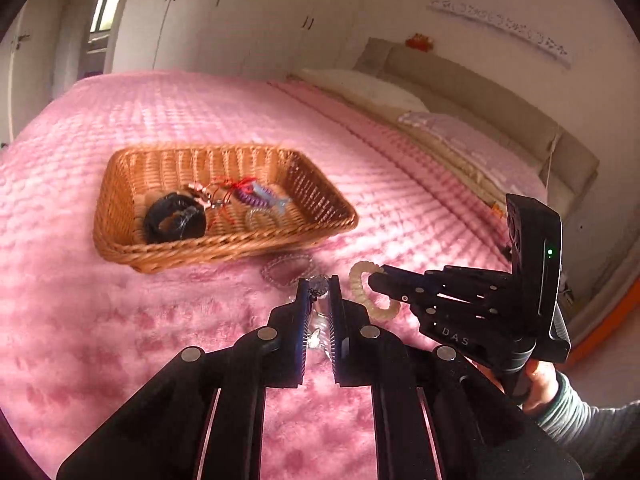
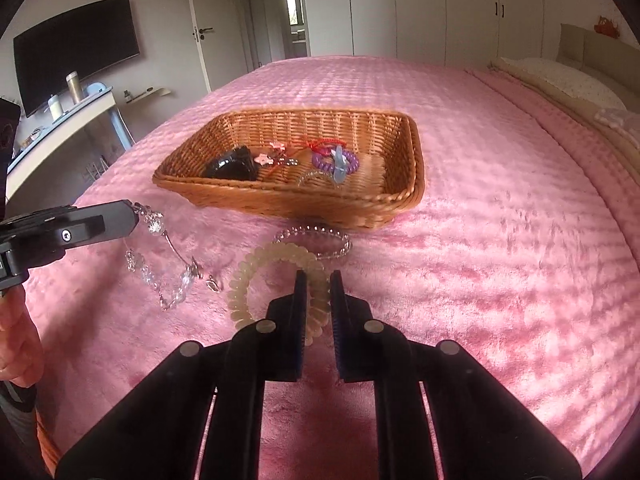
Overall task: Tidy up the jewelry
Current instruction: 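Lower the charm chain and beige coil into the basket and open both tools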
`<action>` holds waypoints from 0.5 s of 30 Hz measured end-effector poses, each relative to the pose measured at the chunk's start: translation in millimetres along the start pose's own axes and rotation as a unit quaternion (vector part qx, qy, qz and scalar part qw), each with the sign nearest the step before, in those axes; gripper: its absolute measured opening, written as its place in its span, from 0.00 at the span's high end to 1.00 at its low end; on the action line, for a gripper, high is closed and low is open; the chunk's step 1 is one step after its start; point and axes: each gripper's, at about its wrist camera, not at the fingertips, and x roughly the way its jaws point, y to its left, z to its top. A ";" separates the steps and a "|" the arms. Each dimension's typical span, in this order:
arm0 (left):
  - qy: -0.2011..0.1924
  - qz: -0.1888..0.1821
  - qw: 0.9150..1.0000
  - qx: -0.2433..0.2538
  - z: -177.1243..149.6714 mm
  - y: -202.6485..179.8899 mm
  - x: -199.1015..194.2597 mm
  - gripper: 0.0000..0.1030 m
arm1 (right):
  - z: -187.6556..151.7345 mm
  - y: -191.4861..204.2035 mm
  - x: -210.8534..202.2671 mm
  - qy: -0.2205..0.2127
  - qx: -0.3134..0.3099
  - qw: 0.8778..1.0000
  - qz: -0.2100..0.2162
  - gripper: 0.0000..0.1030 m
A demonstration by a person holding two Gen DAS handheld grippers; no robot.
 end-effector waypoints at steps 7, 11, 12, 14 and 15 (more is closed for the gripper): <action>-0.045 0.020 0.998 0.034 35.3 -13.2 -19.2 0.93 | 54.4 7.7 -27.7 -0.052 -0.005 0.999 -0.003 0.91; -0.059 0.056 0.996 0.028 69.9 3.5 -4.1 0.93 | 98.6 9.2 -17.6 -0.068 -0.011 0.997 -0.021 0.91; -0.062 0.071 0.995 0.027 77.5 9.2 2.0 0.93 | 109.6 8.1 -9.5 -0.065 -0.009 0.998 -0.023 0.91; -0.063 0.100 0.993 0.028 90.3 21.7 16.2 0.93 | 124.0 5.2 7.4 -0.057 -0.003 0.998 -0.025 0.91; -0.062 0.112 0.991 0.025 95.8 29.4 24.4 0.93 | 132.0 3.0 19.3 -0.051 0.000 0.998 -0.030 0.91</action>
